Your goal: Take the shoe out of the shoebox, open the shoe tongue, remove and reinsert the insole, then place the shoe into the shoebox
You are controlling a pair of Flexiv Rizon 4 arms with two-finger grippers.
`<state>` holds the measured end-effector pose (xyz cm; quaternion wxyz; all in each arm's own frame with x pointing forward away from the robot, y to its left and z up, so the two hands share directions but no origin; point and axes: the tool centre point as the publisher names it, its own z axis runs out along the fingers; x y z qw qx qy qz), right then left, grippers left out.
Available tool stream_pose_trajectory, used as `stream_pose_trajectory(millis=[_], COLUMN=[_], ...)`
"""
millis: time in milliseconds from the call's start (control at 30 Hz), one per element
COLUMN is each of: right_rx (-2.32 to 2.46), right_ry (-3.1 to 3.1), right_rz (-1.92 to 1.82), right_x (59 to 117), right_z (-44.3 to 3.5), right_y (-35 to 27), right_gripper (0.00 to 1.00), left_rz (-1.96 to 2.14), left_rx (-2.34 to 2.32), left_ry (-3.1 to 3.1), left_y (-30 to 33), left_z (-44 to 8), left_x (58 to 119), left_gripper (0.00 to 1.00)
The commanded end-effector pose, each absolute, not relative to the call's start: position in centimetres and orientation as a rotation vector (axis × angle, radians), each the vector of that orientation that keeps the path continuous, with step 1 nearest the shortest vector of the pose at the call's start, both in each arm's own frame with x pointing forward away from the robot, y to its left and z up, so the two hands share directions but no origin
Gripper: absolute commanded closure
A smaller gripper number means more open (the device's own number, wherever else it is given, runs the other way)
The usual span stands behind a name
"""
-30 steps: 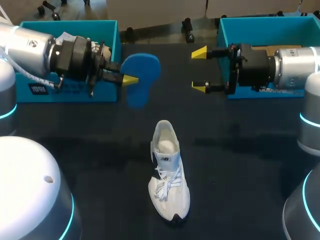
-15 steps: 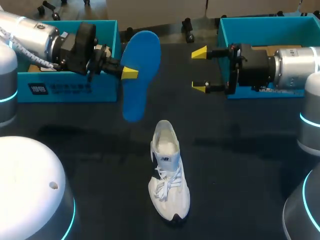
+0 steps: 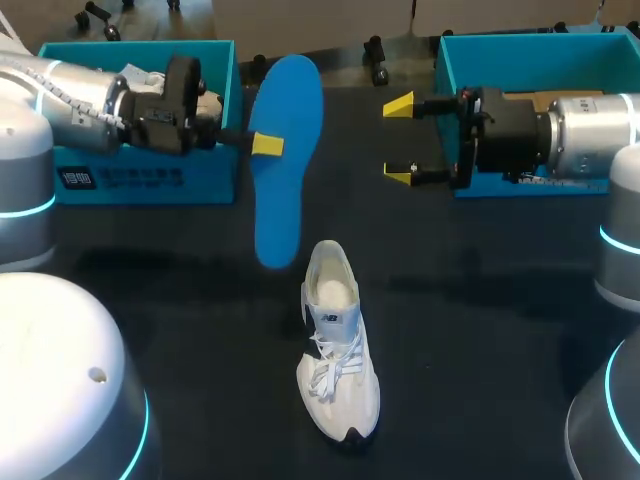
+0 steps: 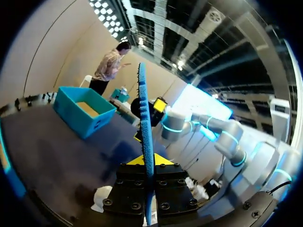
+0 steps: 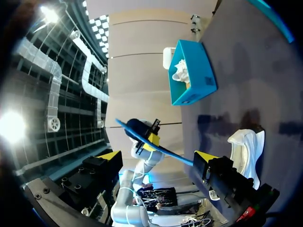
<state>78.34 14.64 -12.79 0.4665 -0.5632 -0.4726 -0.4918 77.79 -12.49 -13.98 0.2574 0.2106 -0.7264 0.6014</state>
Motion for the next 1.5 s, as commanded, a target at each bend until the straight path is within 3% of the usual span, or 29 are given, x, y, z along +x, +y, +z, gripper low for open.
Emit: stream_pose_trajectory(millis=[33,1500], right_rx=[-1.387,-1.387], right_ry=[-1.16,-1.16], right_rz=[-1.206,-1.206], right_x=[78.3,78.3], right_z=[-12.8,-12.8], right_y=[14.7,14.7], right_gripper=[0.0,0.0], left_rz=[1.603,1.28], left_rx=[0.829,1.243], left_ry=[-1.766,-1.24], left_y=[-12.6,-14.6], left_z=[-14.0,-19.2], left_x=[77.3,80.3], left_gripper=[1.0,1.0])
